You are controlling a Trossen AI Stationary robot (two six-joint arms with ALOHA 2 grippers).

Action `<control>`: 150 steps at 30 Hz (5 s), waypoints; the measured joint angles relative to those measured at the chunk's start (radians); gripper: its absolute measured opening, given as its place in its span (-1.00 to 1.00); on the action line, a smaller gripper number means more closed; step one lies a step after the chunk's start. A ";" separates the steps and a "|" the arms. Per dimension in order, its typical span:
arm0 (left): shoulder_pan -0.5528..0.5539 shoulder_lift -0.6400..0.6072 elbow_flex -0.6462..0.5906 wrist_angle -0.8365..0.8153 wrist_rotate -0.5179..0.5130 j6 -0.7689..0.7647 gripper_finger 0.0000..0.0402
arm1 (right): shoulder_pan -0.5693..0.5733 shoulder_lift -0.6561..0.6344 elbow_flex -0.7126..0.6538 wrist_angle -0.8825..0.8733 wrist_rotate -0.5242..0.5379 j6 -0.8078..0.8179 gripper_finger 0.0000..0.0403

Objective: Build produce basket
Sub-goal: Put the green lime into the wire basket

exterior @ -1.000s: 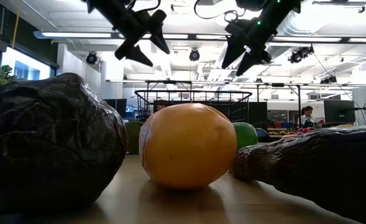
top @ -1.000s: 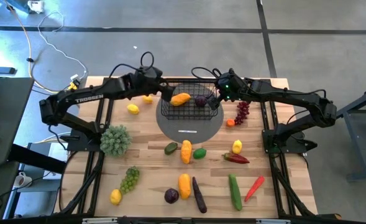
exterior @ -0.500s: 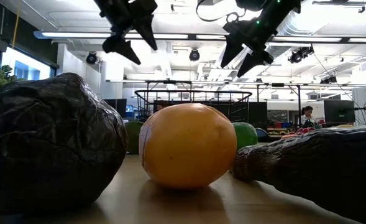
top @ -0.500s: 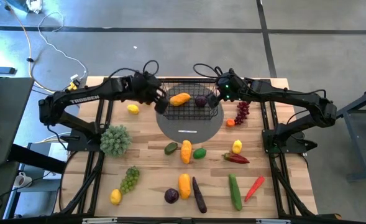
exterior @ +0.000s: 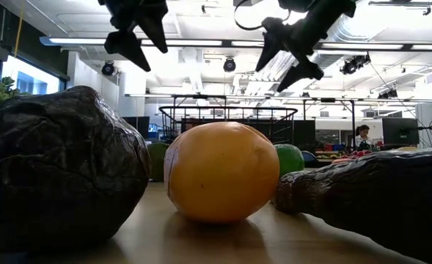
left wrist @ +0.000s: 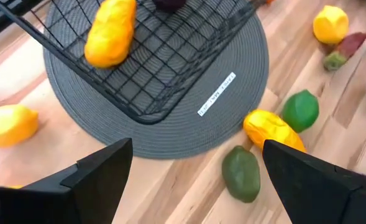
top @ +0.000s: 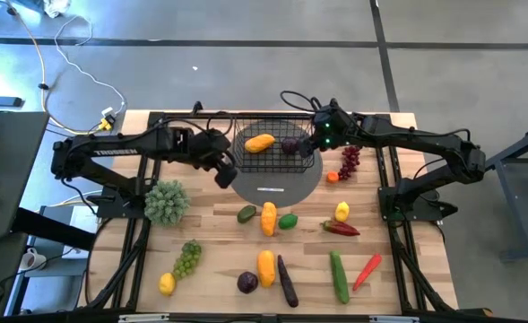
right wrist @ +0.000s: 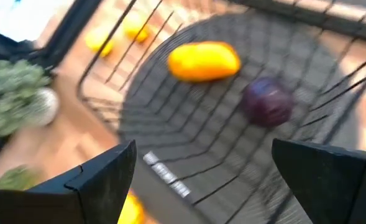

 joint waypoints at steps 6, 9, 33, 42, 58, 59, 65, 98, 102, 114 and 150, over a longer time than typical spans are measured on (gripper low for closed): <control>-0.017 -0.004 0.000 0.019 0.040 0.036 0.74 | 0.054 0.000 0.000 0.000 -0.050 0.004 0.78; -0.017 -0.005 0.000 0.020 0.048 0.036 0.74 | 0.101 0.000 0.000 0.000 -0.054 0.022 0.78; -0.020 -0.004 0.000 0.017 0.180 -0.123 0.74 | 0.437 0.000 0.000 0.030 0.008 -0.270 0.78; -0.087 -0.003 0.000 0.016 0.169 -0.257 0.74 | 0.476 0.006 -0.003 0.024 0.045 -0.370 0.78; -0.215 -0.003 0.000 -0.182 -0.005 -0.451 0.74 | 0.581 0.228 -0.003 0.029 0.043 -0.578 0.78; -0.218 -0.003 0.000 -0.189 -0.005 -0.452 0.74 | 0.585 0.242 -0.003 0.029 0.042 -0.586 0.78; -0.226 -0.003 0.000 -0.193 -0.001 -0.426 0.74 | 0.596 0.335 -0.003 0.039 0.057 -0.611 0.78; -0.258 -0.003 0.000 -0.199 0.028 -0.341 0.74 | 0.595 0.502 -0.003 0.077 0.130 -0.621 0.29; -0.259 -0.003 0.000 -0.203 0.033 -0.341 0.74 | 0.595 0.499 -0.003 0.075 0.130 -0.603 0.15; -0.261 -0.003 0.000 -0.211 0.069 -0.337 0.74 | 0.596 0.453 -0.003 0.029 0.113 -0.446 -0.20; -0.308 0.008 0.001 -0.207 -0.050 -0.263 0.74 | 0.320 0.084 -0.001 0.253 0.280 -0.288 -0.20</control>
